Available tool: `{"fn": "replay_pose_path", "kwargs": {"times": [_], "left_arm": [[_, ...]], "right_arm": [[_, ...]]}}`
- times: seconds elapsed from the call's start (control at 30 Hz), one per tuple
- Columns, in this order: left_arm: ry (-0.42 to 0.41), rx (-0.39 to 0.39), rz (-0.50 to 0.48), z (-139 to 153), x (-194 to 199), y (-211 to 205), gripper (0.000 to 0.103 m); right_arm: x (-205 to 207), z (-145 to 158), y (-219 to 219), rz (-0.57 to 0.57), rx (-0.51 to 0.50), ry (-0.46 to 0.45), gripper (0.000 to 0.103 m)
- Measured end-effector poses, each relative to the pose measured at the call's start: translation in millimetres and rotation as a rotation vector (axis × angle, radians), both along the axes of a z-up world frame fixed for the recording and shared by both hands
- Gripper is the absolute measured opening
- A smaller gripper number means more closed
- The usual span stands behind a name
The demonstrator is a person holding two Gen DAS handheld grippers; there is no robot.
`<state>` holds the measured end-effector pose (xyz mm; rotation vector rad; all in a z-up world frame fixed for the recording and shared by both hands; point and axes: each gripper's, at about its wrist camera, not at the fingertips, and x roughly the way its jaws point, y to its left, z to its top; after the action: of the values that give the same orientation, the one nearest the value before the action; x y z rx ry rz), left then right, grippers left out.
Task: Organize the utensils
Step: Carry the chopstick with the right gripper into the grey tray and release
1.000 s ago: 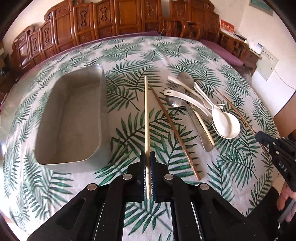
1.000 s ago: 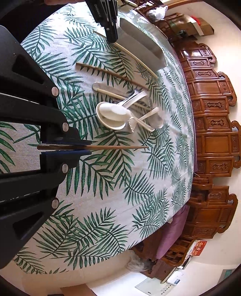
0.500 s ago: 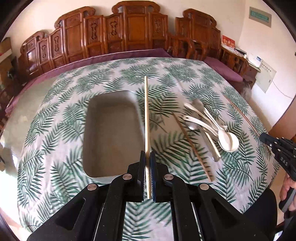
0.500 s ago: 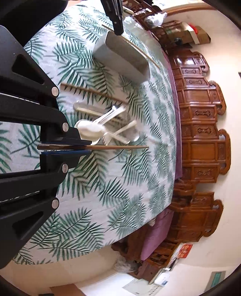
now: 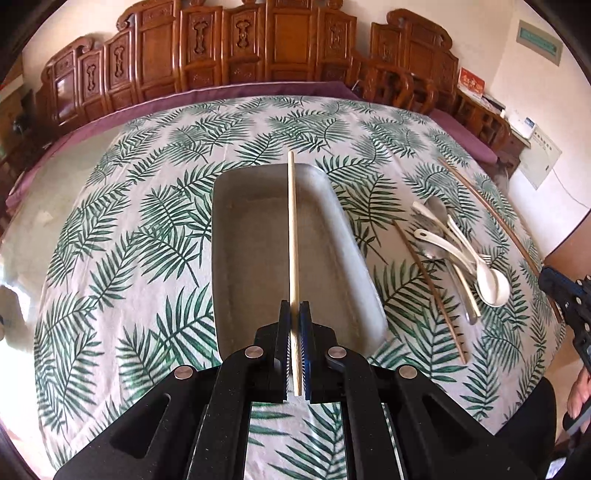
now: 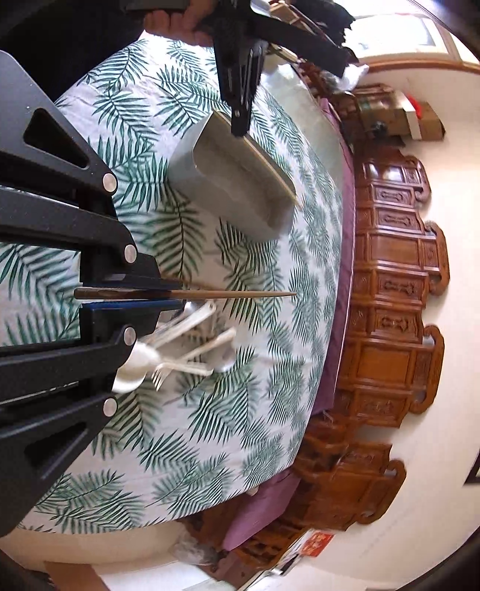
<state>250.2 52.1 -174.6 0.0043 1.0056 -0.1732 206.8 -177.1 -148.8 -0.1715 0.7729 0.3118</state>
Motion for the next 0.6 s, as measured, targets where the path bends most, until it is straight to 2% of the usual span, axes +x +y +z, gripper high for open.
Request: {"fn": "replay_pose_path", "kwargs": {"times": [0.3,0.47,0.53,0.6], "left_arm": [[0.038,-0.052,0.018,-19,17,12,0.004],[-0.006,-0.047,0.027,-13,16,18,0.005],[-0.030,-0.045,0.039,-7,16,21,0.011],[-0.054,-0.056,0.058,0,16,28,0.021]], "right_arm": [[23,-4,47,0.070,0.000,0.021,0.006],[32,-6,66,0.098,0.023,0.036,0.006],[35,-7,72,0.108,0.038,0.042,0.006],[39,-8,77,0.115,0.055,0.049,0.006]]}}
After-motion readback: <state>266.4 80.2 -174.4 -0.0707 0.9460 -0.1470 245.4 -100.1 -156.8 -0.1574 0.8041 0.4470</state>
